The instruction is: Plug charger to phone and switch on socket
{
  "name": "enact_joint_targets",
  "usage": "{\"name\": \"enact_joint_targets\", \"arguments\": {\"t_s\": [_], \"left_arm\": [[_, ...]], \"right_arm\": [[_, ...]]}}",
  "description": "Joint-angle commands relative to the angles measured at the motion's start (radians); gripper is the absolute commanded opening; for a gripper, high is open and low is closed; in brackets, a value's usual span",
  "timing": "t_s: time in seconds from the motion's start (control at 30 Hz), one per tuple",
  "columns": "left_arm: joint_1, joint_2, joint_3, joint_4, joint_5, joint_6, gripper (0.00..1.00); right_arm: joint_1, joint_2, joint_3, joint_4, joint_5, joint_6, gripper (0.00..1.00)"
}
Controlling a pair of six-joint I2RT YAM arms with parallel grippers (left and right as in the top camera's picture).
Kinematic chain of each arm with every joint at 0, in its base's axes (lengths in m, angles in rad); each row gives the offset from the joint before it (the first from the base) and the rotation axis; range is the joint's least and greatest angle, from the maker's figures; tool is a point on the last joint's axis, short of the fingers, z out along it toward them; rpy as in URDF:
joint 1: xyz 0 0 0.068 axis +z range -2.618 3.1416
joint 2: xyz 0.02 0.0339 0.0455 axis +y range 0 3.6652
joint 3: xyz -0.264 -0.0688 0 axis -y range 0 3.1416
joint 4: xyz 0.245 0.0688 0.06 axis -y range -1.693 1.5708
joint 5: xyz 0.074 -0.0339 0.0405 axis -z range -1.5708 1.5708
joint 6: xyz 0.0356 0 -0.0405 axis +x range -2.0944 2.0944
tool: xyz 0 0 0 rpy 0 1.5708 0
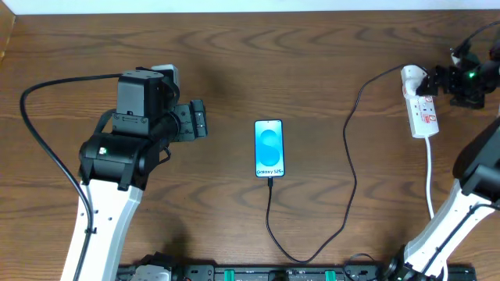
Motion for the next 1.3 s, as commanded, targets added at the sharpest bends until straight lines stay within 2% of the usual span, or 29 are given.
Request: {"name": "enact_joint_targets", "arguments": {"t_s": [0.0, 0.2, 0.6, 1.27], "left_arm": [[0.0, -0.005, 0.011, -0.001, -0.017, 0.01, 0.89], [0.0, -0.005, 0.011, 0.0, -0.017, 0.01, 0.89], [0.0, -0.005, 0.011, 0.0, -0.017, 0.01, 0.89], [0.0, -0.005, 0.011, 0.0, -0.017, 0.01, 0.89]], "right_arm": [[0.003, 0.034, 0.019, 0.034, -0.01, -0.02, 0.99], [0.007, 0.043, 0.019, 0.102, -0.089, -0.086, 0.99], [0.008, 0.043, 0.003, 0.127, -0.153, -0.086, 0.99], [0.047, 0.053, -0.225, 0.237, -0.192, -0.063, 0.99]]}}
